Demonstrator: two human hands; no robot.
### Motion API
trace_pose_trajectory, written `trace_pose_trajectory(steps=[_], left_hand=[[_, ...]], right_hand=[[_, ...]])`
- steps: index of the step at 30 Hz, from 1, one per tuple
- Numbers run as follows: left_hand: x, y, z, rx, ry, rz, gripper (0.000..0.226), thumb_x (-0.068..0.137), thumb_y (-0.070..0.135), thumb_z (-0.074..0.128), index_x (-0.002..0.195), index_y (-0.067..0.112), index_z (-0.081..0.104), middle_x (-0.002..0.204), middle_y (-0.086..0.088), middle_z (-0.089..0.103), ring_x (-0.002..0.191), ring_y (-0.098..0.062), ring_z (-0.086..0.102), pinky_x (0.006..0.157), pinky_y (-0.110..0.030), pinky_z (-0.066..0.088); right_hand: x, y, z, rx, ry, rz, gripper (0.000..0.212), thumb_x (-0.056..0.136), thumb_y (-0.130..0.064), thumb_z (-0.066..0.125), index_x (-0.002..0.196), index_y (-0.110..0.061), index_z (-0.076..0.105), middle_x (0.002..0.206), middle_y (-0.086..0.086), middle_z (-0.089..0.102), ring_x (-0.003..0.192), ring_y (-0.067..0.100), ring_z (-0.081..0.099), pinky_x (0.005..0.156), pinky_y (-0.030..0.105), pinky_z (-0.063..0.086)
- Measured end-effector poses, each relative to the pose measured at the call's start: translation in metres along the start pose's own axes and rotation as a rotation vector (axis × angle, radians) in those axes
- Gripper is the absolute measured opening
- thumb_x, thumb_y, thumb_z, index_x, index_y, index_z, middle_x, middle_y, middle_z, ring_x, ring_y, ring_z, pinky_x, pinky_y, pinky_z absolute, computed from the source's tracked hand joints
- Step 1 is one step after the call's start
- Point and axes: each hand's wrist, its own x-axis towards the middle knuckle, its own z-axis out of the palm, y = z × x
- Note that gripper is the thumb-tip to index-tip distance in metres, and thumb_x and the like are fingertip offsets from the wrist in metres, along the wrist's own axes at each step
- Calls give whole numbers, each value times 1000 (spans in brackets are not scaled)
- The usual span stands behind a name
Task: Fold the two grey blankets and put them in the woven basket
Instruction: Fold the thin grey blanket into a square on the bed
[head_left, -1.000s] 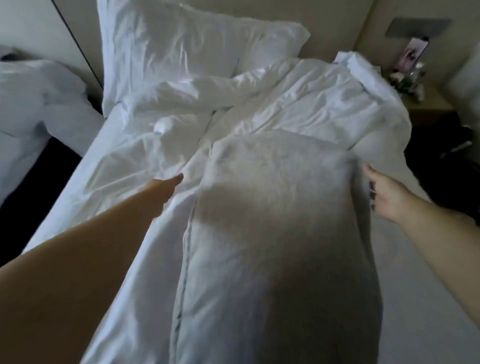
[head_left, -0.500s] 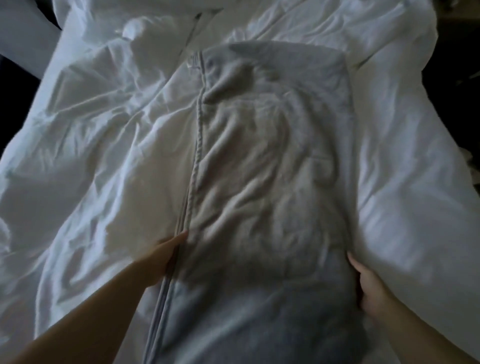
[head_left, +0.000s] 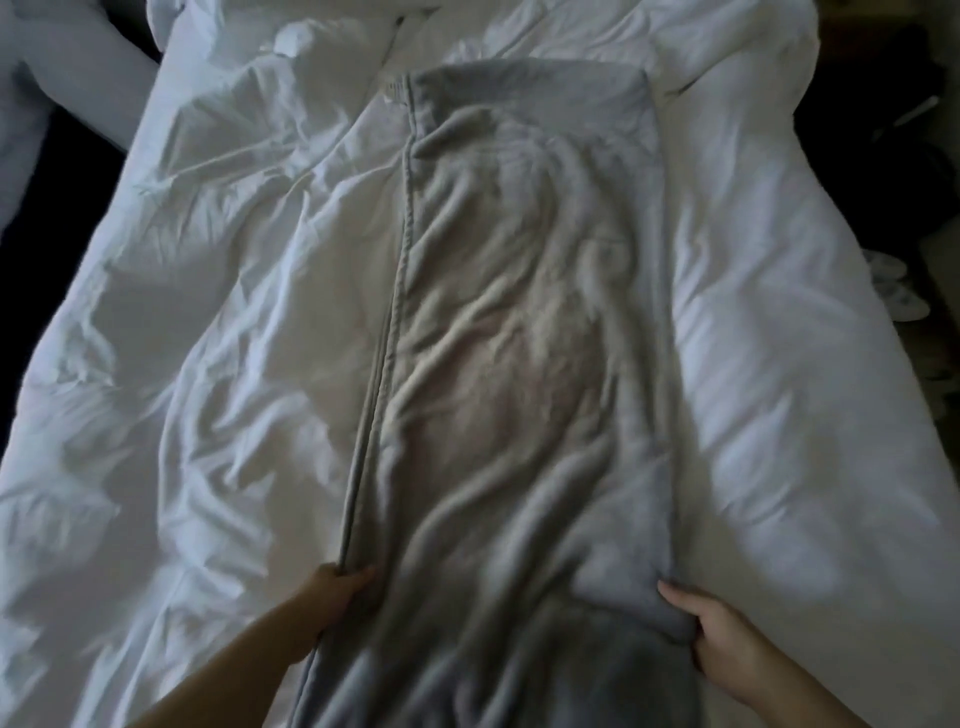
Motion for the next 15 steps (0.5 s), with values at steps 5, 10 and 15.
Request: trace_pose_trajectory(steps=[5,10,15], left_hand=[[-35,6,5,-32,276,184,28,93,25,60,76,4,67,76,-19,67,74,-27,62,72,-36,50],[-48,115,-16,-173,398,503,27,93,29,58,85,6,67,68,-6,58,72,-23,57,64,-30,42],[-36,234,-55,-308,471,585,49,81,61,59,88,12,64,70,-2,59,59,-20,54,49,-27,42]], right_hand=[[-32,-14,-6,-101,152,-297,16,93,-11,55,98,-1,66,77,7,75,61,15,71,48,21,54],[-54,-131,40,-98,165,-693,21,95,-10,54,112,0,62,65,-10,71,62,1,65,77,26,54],[-64,-265,88,-40,167,-794,41,94,-45,53,121,-15,59,109,3,67,92,12,64,88,36,52]])
